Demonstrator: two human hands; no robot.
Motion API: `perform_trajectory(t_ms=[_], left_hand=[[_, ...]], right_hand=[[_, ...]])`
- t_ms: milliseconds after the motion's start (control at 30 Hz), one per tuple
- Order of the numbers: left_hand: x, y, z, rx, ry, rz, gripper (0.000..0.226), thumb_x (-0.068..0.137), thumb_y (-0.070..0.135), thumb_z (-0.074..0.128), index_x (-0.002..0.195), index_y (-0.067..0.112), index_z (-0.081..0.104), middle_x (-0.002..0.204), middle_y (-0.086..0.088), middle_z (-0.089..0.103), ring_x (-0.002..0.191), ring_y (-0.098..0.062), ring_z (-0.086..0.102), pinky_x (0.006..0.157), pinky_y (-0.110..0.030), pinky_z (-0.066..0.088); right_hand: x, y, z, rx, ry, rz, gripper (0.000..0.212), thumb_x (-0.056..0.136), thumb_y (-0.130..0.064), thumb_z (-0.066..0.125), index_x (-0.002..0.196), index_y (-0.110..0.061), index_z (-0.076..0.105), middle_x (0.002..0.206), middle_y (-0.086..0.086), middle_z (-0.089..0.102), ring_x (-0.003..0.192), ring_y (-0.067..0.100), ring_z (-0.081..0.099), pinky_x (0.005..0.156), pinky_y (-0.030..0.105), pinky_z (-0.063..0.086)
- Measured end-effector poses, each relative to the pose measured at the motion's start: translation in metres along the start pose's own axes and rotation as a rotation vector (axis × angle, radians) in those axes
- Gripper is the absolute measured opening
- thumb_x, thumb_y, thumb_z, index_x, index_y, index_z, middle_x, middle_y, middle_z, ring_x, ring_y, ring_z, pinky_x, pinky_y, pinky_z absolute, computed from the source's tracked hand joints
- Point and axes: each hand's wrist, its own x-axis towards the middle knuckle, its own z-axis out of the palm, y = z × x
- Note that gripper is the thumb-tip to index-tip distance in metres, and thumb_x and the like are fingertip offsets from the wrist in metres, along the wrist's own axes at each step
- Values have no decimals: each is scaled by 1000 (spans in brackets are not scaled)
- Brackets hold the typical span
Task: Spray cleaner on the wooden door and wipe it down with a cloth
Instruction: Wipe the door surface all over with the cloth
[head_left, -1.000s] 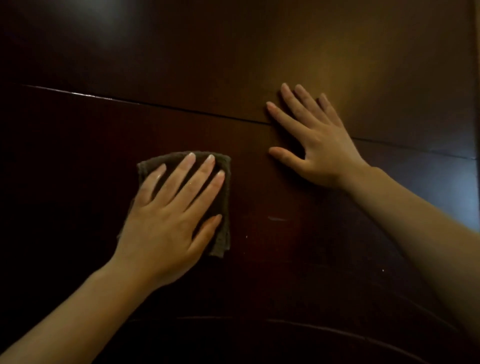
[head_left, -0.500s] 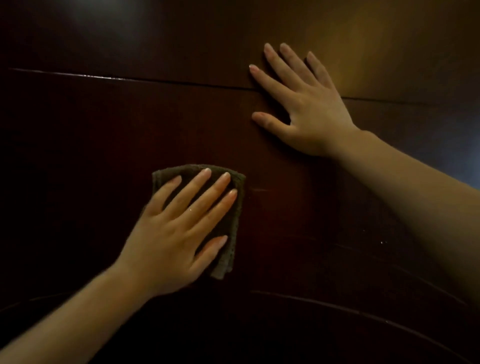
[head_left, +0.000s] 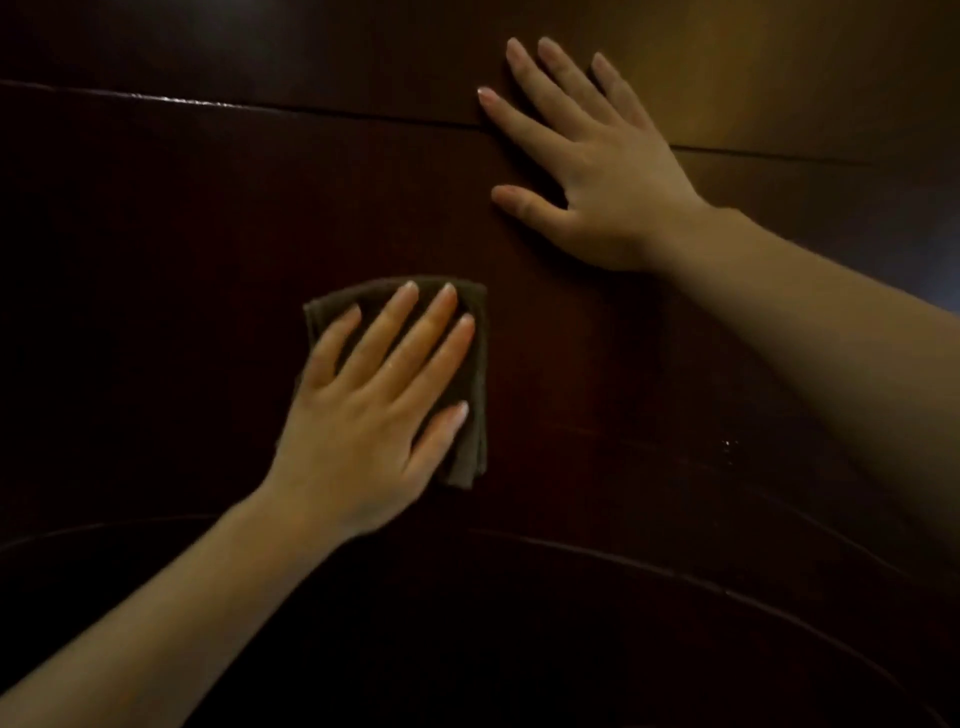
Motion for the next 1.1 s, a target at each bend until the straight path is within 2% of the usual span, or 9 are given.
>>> perform_trajectory(t_ms=[133,333,467,600,767,900,1100], left_hand=[[21,12,-3,-37,7,-193,59,94,41,26,146,13,24,154,-6,21,142,-24,14,112,-44,10],[-10,57,9,-24,-16,32,56,95,41,28,144,15,24,152,-5,23,141,-23,18,113,-47,15],[-17,76,11,-66,-35,42,55,95,41,31,143,15,25,151,-4,22,141,-23,17,113,-45,12],[-1,72,9,-42,-15,131,56,94,41,32,143,15,30,151,-4,25,140,-24,22,111,-46,16],[13,88,8,-75,-3,25,56,94,39,29,143,12,28,151,-7,24,140,-26,20,112,-47,13],[-2,111,14,-76,-21,153,56,94,39,30,143,13,30,151,-6,25,140,-26,22,112,-46,14],[9,120,17,-41,-34,245,58,94,42,30,144,13,29,152,-7,25,141,-25,19,112,-45,15]], right_hand=[[-36,28,-2,10,-10,-2,69,91,-60,16,150,-25,9,158,6,3,145,21,-1,116,36,-3],[-80,42,7,40,35,101,66,93,-55,22,150,-22,15,157,9,8,144,22,3,115,39,-1],[-82,40,7,44,56,125,65,94,-52,25,149,-20,17,157,11,10,145,25,6,115,41,1],[-94,49,5,36,19,94,65,94,-54,25,149,-21,15,157,10,9,145,24,4,116,36,-1],[-134,66,10,114,53,206,63,95,-49,32,149,-18,20,157,11,12,145,23,6,116,35,0],[-146,60,16,120,112,268,60,96,-44,33,148,-15,23,156,12,16,144,25,9,117,37,3],[-147,62,17,93,95,233,61,96,-47,32,148,-16,21,156,13,15,145,27,8,116,37,2]])
